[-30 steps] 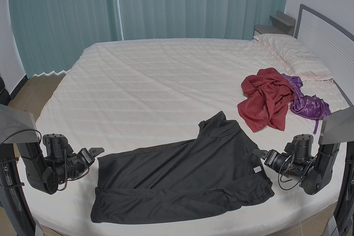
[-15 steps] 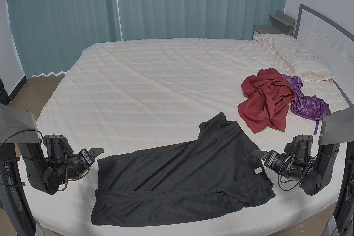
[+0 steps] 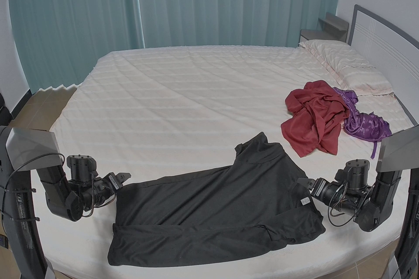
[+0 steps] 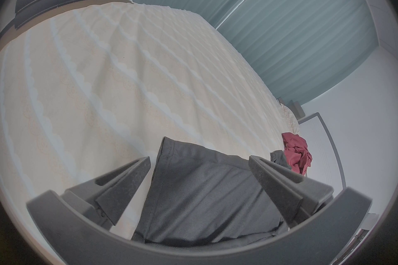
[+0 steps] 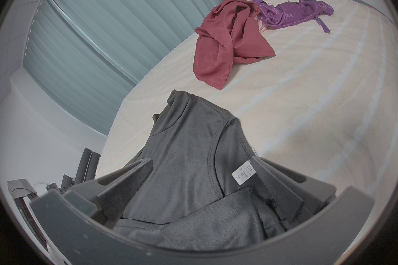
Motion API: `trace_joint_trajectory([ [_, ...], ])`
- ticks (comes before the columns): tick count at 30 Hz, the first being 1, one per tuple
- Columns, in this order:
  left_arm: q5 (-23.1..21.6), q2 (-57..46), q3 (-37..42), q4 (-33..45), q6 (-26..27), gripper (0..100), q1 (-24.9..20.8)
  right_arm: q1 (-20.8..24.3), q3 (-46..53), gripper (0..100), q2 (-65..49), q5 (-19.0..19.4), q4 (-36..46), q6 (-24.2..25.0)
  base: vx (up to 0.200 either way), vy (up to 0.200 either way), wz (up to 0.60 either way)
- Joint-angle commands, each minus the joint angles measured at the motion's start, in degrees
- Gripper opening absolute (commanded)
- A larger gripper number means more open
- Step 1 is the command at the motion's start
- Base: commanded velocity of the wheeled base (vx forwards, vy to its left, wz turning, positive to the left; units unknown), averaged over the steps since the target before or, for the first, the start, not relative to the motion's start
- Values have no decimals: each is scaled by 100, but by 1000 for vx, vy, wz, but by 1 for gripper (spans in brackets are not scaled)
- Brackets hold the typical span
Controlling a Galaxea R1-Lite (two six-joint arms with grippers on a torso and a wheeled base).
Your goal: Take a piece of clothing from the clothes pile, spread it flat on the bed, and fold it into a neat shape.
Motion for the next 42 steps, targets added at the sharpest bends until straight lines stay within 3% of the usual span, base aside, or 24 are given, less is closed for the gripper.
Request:
trace_joint_trajectory([
  [1, 116, 526, -587, 341, 171, 100, -79, 37, 9, 100, 1, 2, -2, -2, 0, 0, 0],
  [12, 124, 667, -692, 473, 382, 100, -79, 37, -9, 100, 19, 2, -2, -11, 0, 0, 0],
  [13, 133, 676, -745, 473, 373, 0, -79, 37, -27, 100, 19, 2, -2, -11, 0, 0, 0],
  [22, 678, 658, -1290, 526, 382, 0, 105, 10, -624, 100, 45, 2, 288, -151, 0, 0, 0],
  [30, 740, 412, -1650, 1132, 400, 0, 158, 10, -2154, 100, 54, 2, 1932, -345, 0, 0, 0],
  [33, 669, 289, -1413, 1405, 540, 0, 167, 19, -2382, 100, 27, 2, 2230, -345, 0, 0, 0],
  [39, 10, 8, -1070, 1546, 602, 0, 202, 81, -2408, 100, 124, 2, 2266, -345, 0, 0, 0],
  [40, -174, -19, -1017, 1537, 620, 100, 202, 81, -2408, 100, 150, 2, 2266, -345, 0, 0, 0],
  [42, -280, -19, -1017, 1537, 628, 100, 220, 81, -2408, 100, 150, 2, 2266, -353, 0, 0, 0],
])
